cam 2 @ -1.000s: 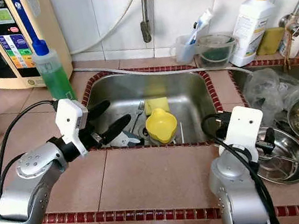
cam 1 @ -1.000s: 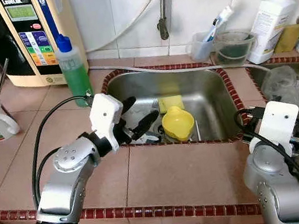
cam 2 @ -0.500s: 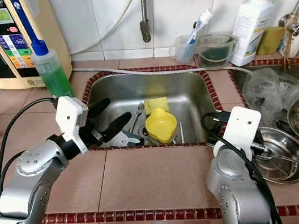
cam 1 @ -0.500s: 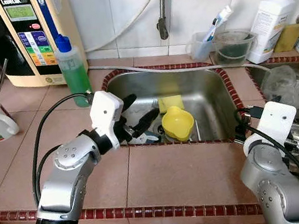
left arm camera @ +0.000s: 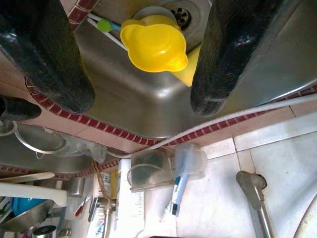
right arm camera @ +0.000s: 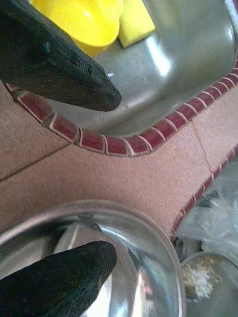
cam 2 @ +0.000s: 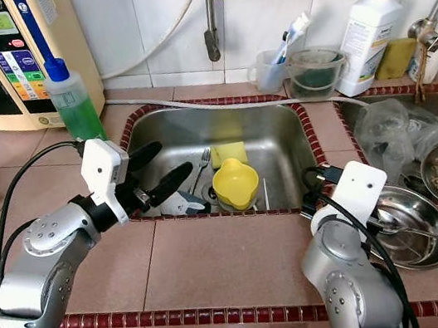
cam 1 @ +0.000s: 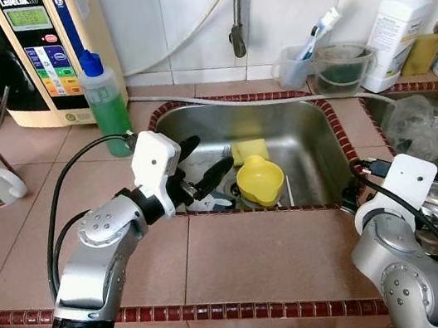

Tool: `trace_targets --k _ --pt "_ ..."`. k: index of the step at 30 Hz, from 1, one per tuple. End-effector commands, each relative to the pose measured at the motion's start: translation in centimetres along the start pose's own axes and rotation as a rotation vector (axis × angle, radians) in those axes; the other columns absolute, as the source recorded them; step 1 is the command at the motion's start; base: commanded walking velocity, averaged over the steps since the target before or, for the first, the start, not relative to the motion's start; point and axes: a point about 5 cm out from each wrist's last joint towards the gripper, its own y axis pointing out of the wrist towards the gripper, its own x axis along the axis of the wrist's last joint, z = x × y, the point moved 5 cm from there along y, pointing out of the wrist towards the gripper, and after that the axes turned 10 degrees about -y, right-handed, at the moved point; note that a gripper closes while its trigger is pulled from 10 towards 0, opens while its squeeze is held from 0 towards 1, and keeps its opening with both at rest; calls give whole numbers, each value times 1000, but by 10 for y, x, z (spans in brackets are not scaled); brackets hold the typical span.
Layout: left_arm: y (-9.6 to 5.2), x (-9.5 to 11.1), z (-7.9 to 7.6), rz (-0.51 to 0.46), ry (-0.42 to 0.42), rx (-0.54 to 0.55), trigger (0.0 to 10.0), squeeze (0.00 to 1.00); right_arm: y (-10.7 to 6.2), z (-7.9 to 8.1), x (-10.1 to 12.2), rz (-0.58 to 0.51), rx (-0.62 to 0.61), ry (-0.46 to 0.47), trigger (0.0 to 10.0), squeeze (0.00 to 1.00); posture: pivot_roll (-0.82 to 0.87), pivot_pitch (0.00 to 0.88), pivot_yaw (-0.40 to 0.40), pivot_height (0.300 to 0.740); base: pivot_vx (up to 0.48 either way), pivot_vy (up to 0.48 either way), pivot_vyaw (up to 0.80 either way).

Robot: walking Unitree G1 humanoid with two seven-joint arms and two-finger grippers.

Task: Kitchen organization

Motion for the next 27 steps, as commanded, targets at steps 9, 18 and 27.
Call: trace_targets --k 9,18,27 --pt "5 7 -5 -5 16 -39 10000 0 -39 63 -37 242 197 236 10000 0 -134 104 -23 740 0 0 0" --pt "7 9 -6 -8 24 -53 10000 0 -45 68 -42 276 242 257 10000 0 -133 105 -24 740 0 0 0" --pt "8 10 -6 -11 26 -59 10000 0 -47 69 -42 275 253 262 10000 0 -137 111 -23 740 0 0 0"
